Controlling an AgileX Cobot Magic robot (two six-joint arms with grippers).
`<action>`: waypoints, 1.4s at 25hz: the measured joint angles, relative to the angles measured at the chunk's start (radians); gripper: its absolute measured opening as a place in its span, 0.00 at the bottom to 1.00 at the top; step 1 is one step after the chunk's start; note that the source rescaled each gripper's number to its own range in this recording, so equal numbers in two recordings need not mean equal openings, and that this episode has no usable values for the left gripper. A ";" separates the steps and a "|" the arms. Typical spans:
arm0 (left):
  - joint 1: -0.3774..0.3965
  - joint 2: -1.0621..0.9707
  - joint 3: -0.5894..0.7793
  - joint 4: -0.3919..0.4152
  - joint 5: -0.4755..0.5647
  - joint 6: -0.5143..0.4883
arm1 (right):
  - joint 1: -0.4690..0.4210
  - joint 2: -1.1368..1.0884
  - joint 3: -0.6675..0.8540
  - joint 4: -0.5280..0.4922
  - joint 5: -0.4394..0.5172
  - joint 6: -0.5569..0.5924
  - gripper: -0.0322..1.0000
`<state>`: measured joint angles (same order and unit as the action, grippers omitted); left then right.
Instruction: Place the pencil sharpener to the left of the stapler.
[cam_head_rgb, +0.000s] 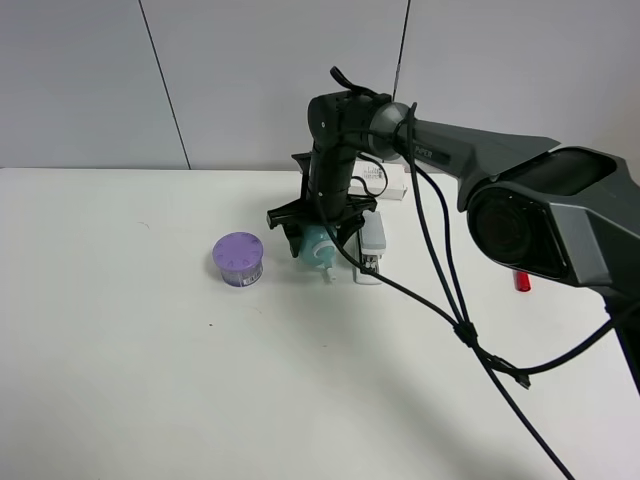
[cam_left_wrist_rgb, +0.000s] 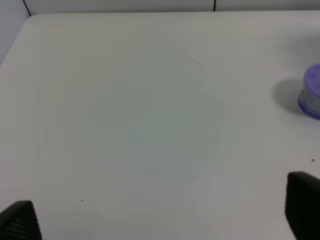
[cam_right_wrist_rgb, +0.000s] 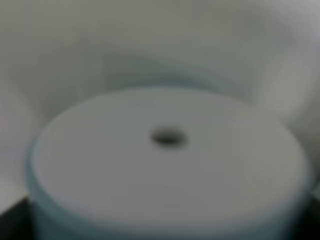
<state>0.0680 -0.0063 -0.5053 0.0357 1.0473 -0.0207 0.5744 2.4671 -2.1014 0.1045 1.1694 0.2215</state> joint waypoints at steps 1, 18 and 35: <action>0.000 0.000 0.000 0.000 0.000 0.000 | 0.000 0.000 -0.002 0.006 -0.002 -0.003 0.54; 0.000 0.000 0.000 0.000 0.000 0.000 | 0.000 -0.048 -0.002 0.018 -0.004 -0.052 0.99; 0.000 0.000 0.000 0.000 0.000 0.000 | -0.003 -0.438 -0.002 0.029 0.045 -0.170 0.99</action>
<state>0.0680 -0.0063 -0.5053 0.0357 1.0473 -0.0207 0.5713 2.0288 -2.1035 0.1335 1.2147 0.0518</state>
